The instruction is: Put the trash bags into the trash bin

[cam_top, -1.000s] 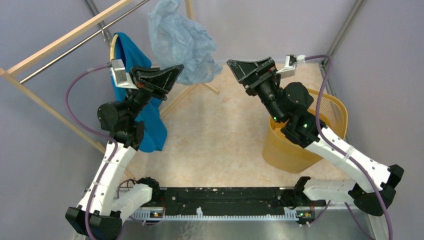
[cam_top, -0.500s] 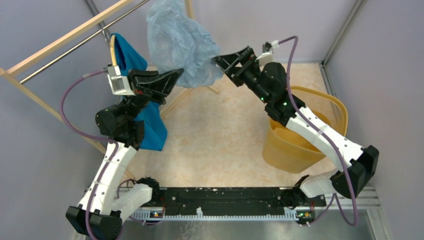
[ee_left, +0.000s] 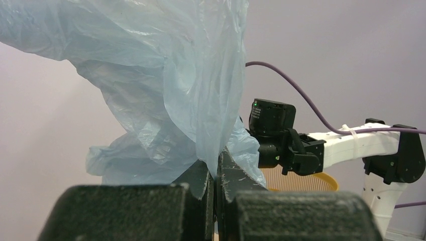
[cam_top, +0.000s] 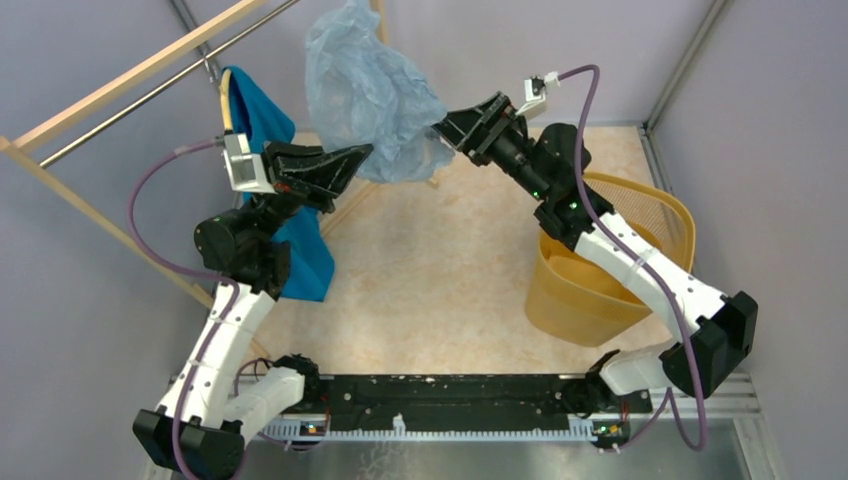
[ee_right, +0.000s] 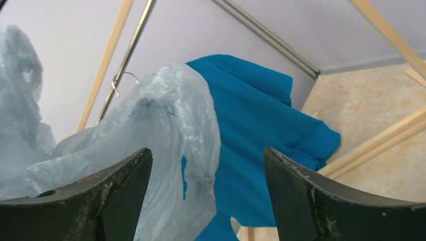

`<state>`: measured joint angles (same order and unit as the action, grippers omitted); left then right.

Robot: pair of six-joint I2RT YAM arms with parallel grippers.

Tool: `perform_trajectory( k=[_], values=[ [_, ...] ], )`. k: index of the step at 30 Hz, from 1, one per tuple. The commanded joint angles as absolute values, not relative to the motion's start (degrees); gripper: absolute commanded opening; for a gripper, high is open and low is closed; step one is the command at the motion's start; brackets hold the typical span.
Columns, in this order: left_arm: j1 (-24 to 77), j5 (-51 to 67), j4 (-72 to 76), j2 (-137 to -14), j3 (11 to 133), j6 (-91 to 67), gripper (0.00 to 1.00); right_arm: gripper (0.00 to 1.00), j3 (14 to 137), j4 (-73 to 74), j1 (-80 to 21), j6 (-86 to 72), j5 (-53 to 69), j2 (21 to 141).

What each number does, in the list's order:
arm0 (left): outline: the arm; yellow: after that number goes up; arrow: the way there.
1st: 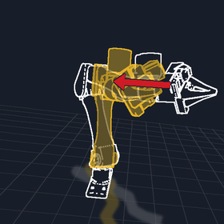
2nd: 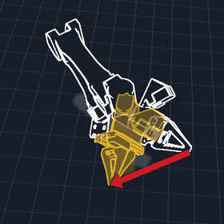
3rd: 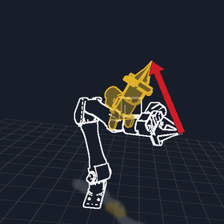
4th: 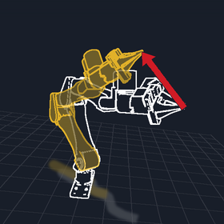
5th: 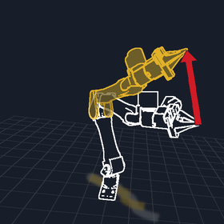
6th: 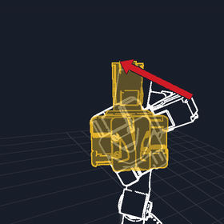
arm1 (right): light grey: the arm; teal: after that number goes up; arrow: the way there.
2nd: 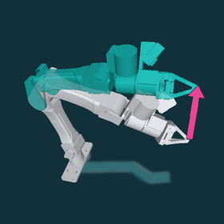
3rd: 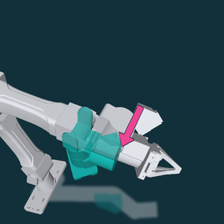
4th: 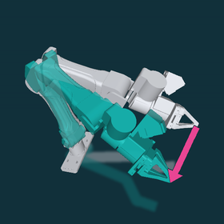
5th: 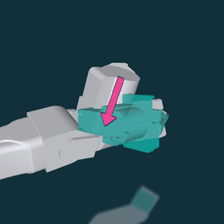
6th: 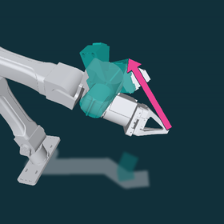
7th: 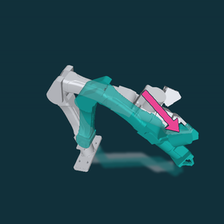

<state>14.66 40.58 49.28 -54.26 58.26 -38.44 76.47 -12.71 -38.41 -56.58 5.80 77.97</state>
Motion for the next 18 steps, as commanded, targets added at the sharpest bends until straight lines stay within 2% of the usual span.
perform_trajectory(
  k=[1, 3, 6, 8, 12, 13, 14, 15, 18],
  values=[
    [14.4, 41.5, 53.3, -54.7, 57.7, -38.1, 0.0, 0.76, 75.8, -20.5, -38.0, -56.5, 9.4, 77.4],
    [14.4, 41.7, 53.5, -54.8, 57.5, -38.3, 0.0, 0.71, 75.6, -22.1, -38.0, -56.5, 9.2, 78.0],
    [14.4, 41.8, 53.8, -54.9, 57.1, -38.5, 0.0, 0.69, 75.6, -23.6, -38.0, -56.5, 8.9, 78.8],
    [14.4, 41.7, 53.8, -54.8, 57.0, -38.5, 0.0, 0.63, 75.7, -24.2, -38.1, -56.4, 8.9, 79.3],
    [14.4, 40.9, 52.3, -54.6, 56.6, -37.8, 0.0, 0.33, 75.3, -23.0, -38.1, -55.4, 7.5, 79.5],
    [14.4, 40.8, 52.1, -54.5, 56.3, -37.6, 0.0, 0.23, 74.8, -22.8, -38.1, -55.1, 6.9, 79.3],
    [14.4, 40.6, 51.8, -54.3, 55.9, -37.6, 0.0, 0.08, 74.1, -23.0, -38.1, -54.3, 6.6, 79.1],
    [14.4, 40.3, 51.2, -54.3, 55.6, -37.4, 0.0, 0.0, 73.6, -23.2, -38.0, -52.8, 6.4, 78.8],
    [14.4, 39.3, 46.4, -53.5, 54.5, -35.8, 0.01, 0.0, 72.4, -21.8, -37.8, -47.8, 3.6, 77.3]
  ],
)
